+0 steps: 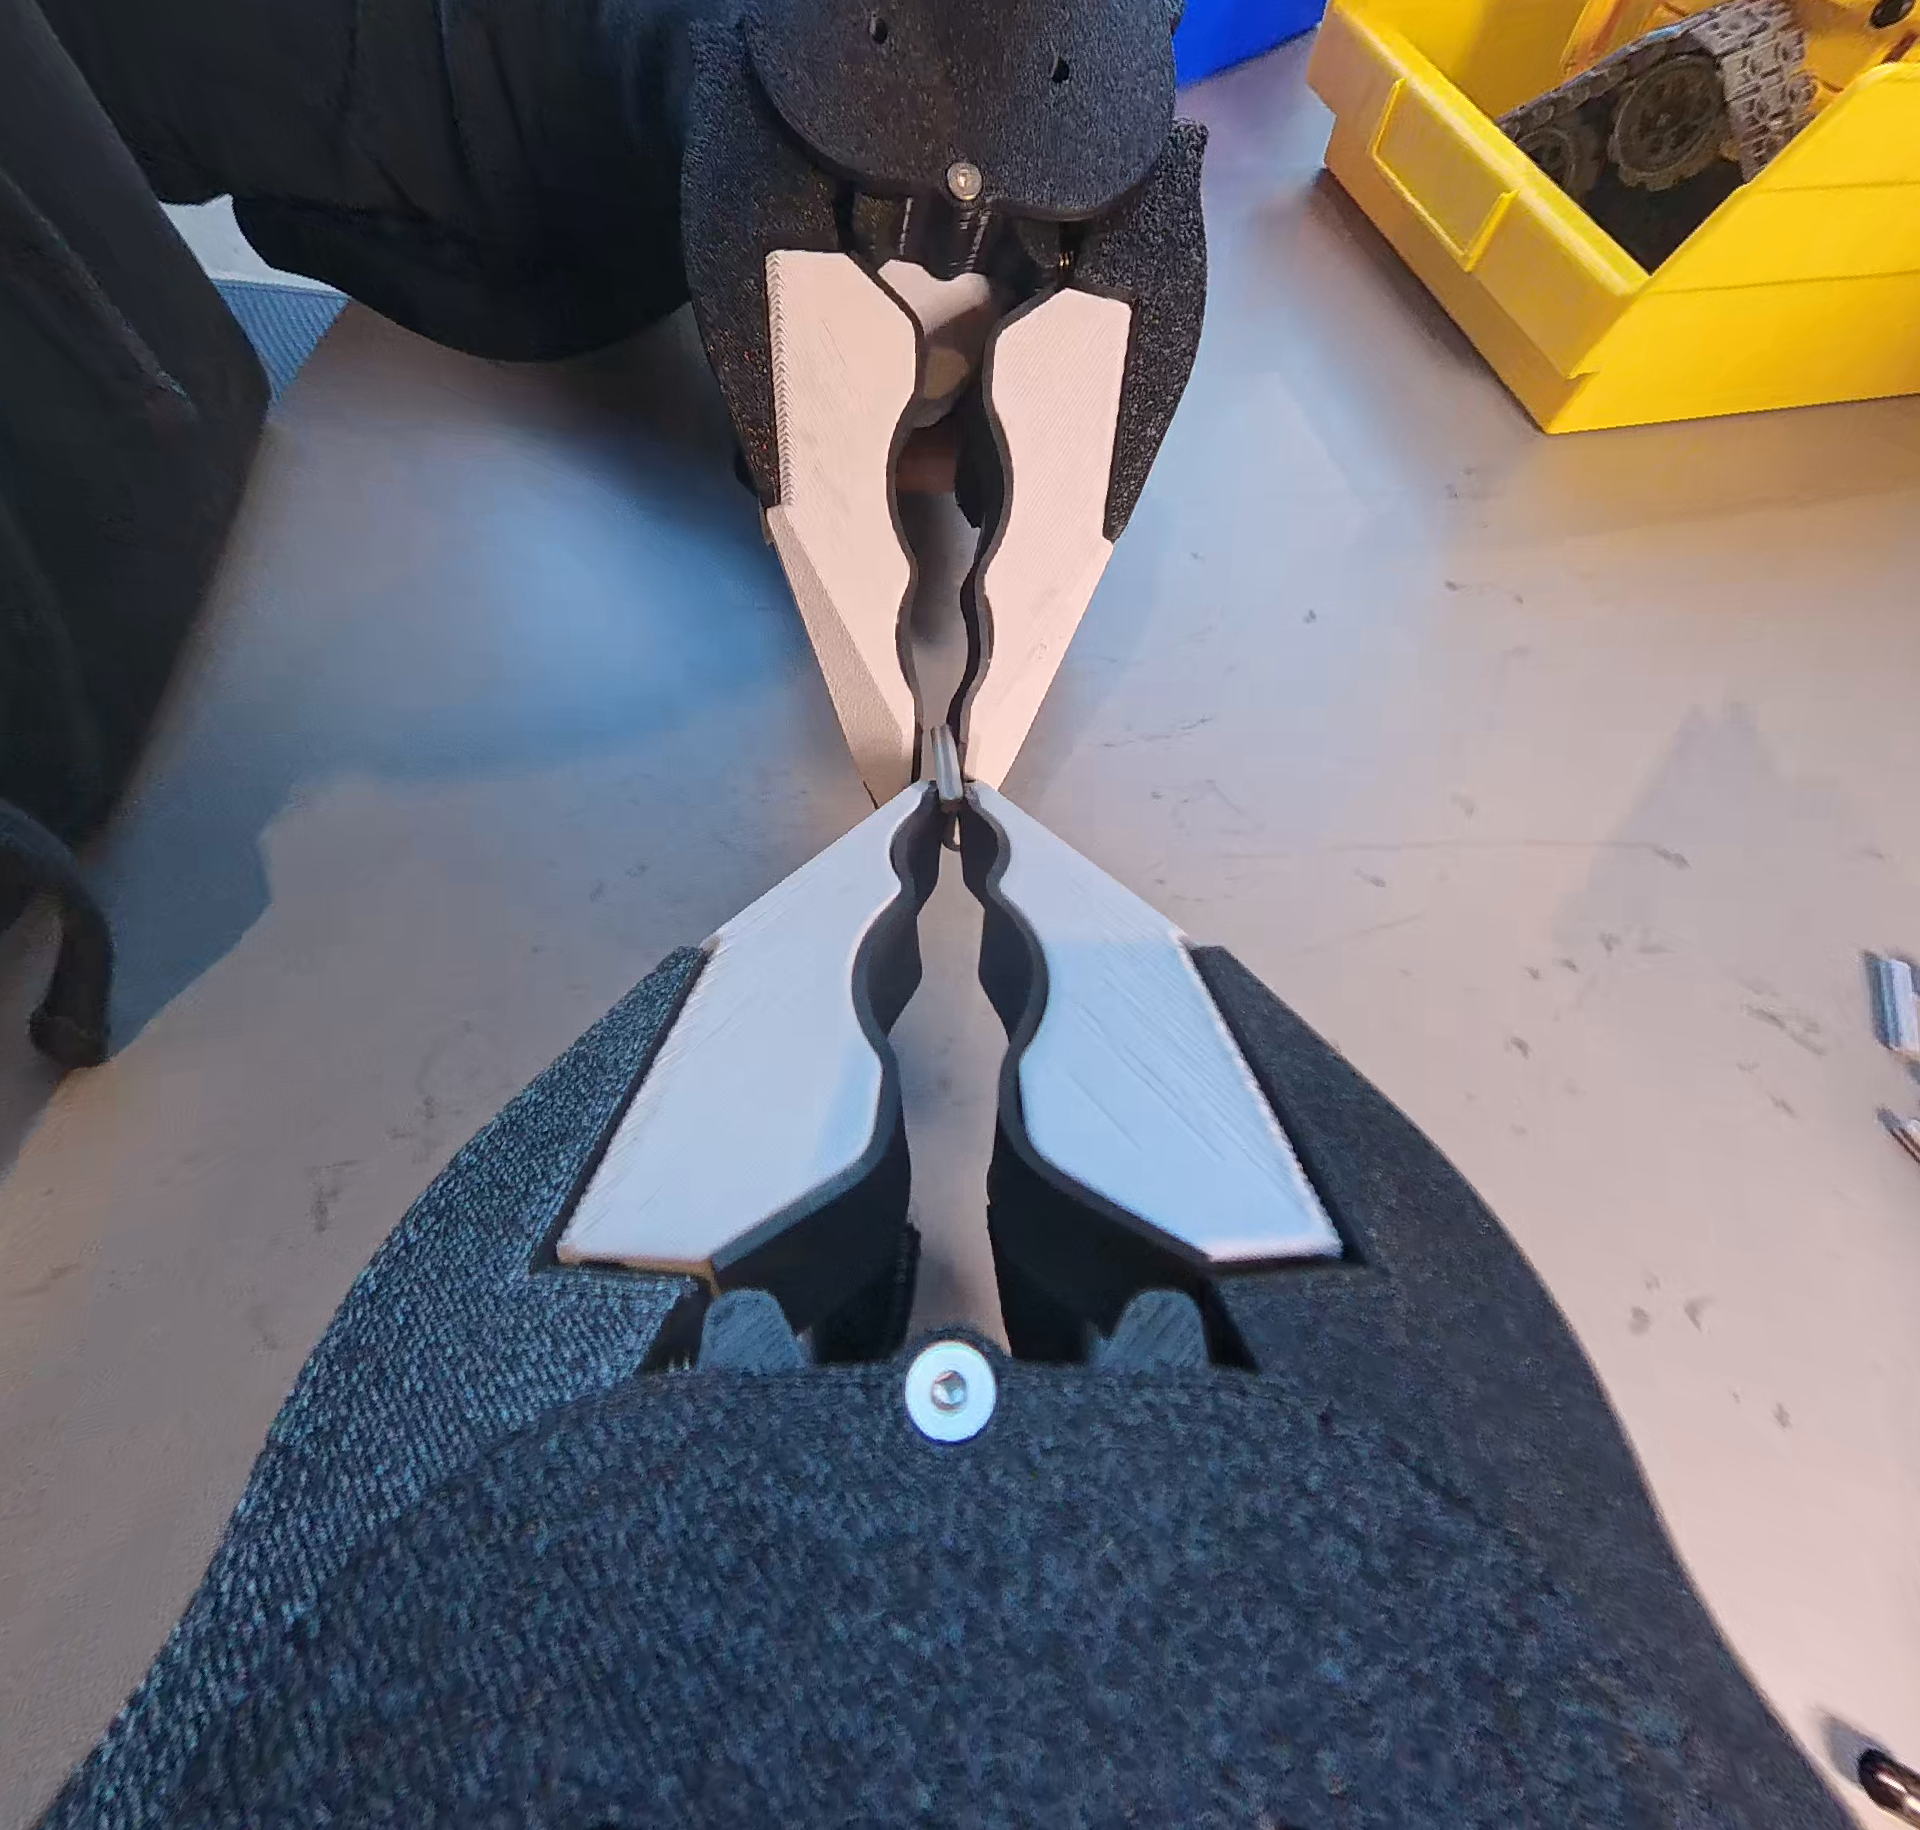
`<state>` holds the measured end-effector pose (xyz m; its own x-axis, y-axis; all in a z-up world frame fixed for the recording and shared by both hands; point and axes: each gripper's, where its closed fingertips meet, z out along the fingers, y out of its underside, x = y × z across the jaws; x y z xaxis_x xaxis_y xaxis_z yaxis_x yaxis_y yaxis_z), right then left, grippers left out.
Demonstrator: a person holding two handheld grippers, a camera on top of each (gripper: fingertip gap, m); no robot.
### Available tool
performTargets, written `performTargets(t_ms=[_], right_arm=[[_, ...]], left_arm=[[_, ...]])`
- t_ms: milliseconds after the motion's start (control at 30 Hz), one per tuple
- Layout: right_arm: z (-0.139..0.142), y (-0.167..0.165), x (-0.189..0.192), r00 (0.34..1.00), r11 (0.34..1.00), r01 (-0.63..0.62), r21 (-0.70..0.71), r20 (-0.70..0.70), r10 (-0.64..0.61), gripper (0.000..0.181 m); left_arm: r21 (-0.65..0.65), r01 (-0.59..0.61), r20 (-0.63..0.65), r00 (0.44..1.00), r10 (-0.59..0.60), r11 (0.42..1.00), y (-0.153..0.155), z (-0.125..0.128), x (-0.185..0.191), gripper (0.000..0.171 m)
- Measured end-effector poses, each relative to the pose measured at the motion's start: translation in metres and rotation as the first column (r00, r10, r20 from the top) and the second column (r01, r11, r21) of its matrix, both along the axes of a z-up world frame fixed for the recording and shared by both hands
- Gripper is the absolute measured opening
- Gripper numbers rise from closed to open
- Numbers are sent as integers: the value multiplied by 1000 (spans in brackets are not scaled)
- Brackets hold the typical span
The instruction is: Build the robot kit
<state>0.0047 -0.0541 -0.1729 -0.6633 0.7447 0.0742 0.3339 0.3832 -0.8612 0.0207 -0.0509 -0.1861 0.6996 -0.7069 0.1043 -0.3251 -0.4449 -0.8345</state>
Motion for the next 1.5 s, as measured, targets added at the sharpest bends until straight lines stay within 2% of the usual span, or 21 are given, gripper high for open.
performTargets(t_ms=[400,533,667,800,967,1133,1300,1367,1433,1500], right_arm=[[13,-4,6,999,990,-37,-134,-16,35,3],[31,-3,6,998,968,-43,-248,-62,28,4],[59,3,4,993,912,-43,-408,-117,-6,19],[68,9,2,989,893,-27,-449,-144,-43,19],[75,9,-4,981,881,-14,-473,-175,-79,18],[76,2,-8,976,888,-18,-460,-200,-84,6],[73,2,-8,979,898,-18,-440,-190,-74,4],[64,1,-6,988,917,-15,-399,-148,-48,4],[52,-1,0,998,936,-31,-349,-67,8,4],[27,2,4,999,979,-28,-204,31,35,4]], left_arm=[[52,24,47,999,-26,998,-2,11,5,2],[99,10,119,993,-22,995,0,26,5,2],[170,-48,223,975,9,984,6,49,-2,2],[219,-98,283,959,33,971,10,64,-8,2],[227,-105,285,958,37,968,11,64,-8,2],[247,-95,292,956,20,964,11,67,-2,2],[229,-89,288,957,20,969,11,64,0,2],[176,-73,240,970,29,982,9,55,-1,2],[65,-48,143,989,38,997,3,35,-4,17],[-41,-24,44,999,26,999,-7,13,-5,24]])
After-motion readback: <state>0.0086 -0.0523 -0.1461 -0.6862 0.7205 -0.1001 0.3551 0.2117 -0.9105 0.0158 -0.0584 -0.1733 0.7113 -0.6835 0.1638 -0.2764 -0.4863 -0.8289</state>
